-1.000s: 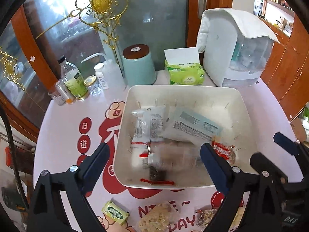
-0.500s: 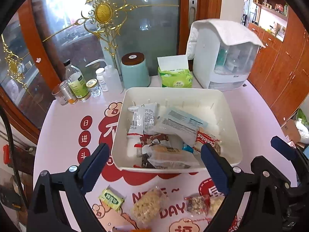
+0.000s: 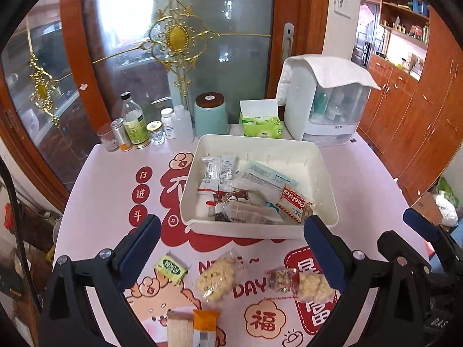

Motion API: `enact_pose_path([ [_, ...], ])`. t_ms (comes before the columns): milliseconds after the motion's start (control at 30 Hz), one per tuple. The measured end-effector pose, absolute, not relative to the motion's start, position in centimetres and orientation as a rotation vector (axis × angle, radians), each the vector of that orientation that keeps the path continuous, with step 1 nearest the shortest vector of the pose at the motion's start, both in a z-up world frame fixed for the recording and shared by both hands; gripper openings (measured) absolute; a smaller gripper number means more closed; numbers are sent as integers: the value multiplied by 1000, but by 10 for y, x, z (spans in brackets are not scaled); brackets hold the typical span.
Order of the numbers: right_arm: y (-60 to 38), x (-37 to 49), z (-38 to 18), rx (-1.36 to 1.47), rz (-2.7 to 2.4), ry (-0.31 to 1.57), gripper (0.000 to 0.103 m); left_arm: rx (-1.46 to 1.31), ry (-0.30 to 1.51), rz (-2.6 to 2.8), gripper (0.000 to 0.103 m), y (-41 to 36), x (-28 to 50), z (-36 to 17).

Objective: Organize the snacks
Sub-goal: 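Withdraw both tools from the tray toward the remaining snacks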

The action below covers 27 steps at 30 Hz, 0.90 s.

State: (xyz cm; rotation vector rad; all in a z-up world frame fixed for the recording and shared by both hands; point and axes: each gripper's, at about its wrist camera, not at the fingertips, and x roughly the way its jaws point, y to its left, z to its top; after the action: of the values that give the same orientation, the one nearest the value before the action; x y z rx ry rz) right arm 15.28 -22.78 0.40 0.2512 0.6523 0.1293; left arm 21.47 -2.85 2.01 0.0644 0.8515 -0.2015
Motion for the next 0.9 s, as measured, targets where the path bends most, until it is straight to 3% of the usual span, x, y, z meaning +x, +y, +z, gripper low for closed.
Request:
enact_pose_path([
  [400,-228,112,2,181,114,650,95,5,852,-136,102,8,162,12],
  [900,-239,70,-18,84,82,631,95,-34,934,-20,102,71,116,-47],
])
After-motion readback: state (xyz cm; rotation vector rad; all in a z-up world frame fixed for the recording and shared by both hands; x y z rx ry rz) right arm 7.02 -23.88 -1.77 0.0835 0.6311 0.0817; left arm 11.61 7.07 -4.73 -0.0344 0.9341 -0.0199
